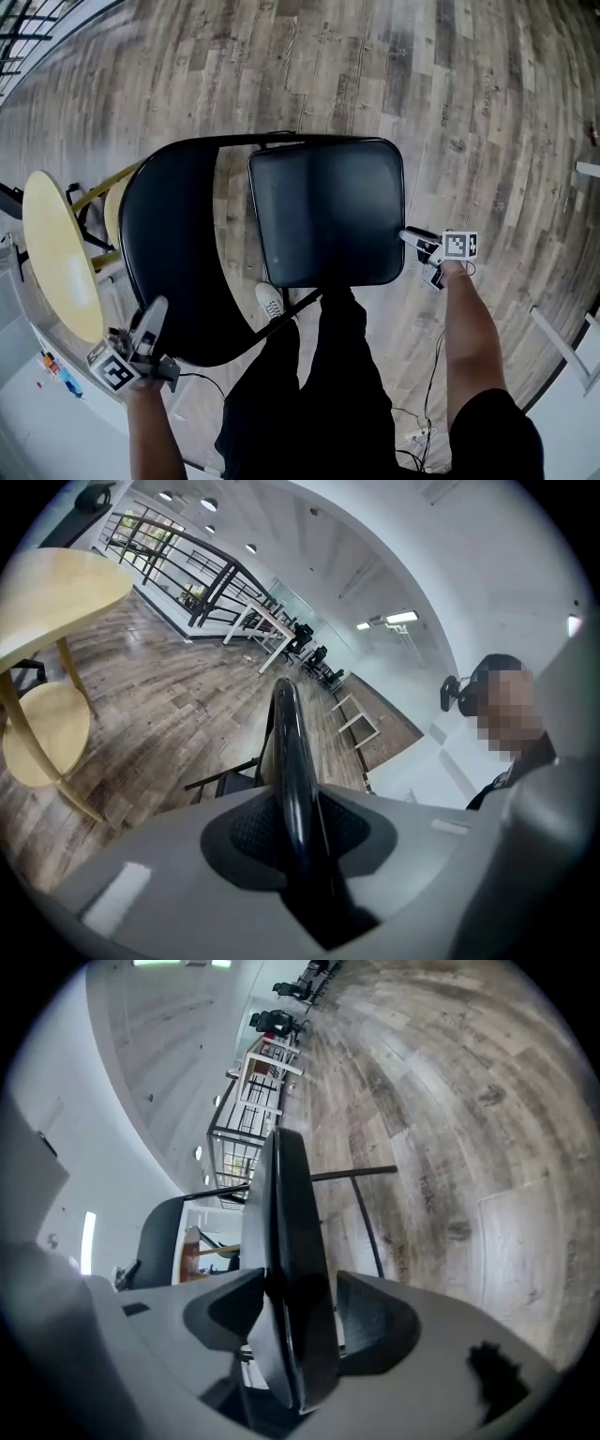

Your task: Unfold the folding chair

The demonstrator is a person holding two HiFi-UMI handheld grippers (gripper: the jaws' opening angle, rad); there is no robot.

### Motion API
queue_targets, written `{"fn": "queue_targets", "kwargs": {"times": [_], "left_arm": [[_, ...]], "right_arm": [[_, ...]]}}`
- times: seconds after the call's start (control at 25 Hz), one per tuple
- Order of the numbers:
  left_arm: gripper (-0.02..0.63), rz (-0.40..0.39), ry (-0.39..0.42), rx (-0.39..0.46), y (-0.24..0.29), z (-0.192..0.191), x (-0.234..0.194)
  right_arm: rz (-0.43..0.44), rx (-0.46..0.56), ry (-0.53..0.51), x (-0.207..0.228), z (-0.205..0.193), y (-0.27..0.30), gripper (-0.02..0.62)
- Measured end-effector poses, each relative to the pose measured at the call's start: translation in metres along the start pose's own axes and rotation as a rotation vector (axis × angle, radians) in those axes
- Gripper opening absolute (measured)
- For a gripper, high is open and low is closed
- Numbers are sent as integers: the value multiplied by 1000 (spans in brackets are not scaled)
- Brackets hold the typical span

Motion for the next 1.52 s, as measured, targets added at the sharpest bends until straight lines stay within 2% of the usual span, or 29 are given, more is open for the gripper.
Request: {"fn": "queue_targets", "kwargs": {"times": [0.2,0.28,0.4,0.68,0.92,1.04,1.16,1.36,1.52], "left_arm": [[95,7,-1,-5,2,2,2],[95,6,-5,-9,0,0,4],[100,-1,-12,2,2,-5,3],[89,21,37,25,1,-13,-10],[86,33,59,15,5,-8,-5],[86,28,44,17,5,-11,-4],[95,30,51,-17,6,-14,-6],[162,139,133,-69,1,-15,-7],[179,231,184,-39,-22,-9,1]], "right_arm": [[-238,140,-7,-17,21,-37,245],[-284,130,-16,-30,19,-45,245],[-305,105,-53,-55,22,-51,245],[-278,87,-123,-108,7,-42,245],[-240,128,-112,-120,-21,-53,244],[-252,132,-109,-120,-44,-61,244],[-251,141,-118,-129,-73,-65,244],[-206,143,-140,-159,-115,-72,244],[-158,207,-96,-188,-137,-84,244]]}}
Point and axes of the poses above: the fingertips, and each gripper's own axes: y forward along the fingers, x to its right, z out of its top, the point moved 5 cm from there along -y, backward along the fingers, and after that the axes turned 12 degrees about y, right-handed, at the moved point
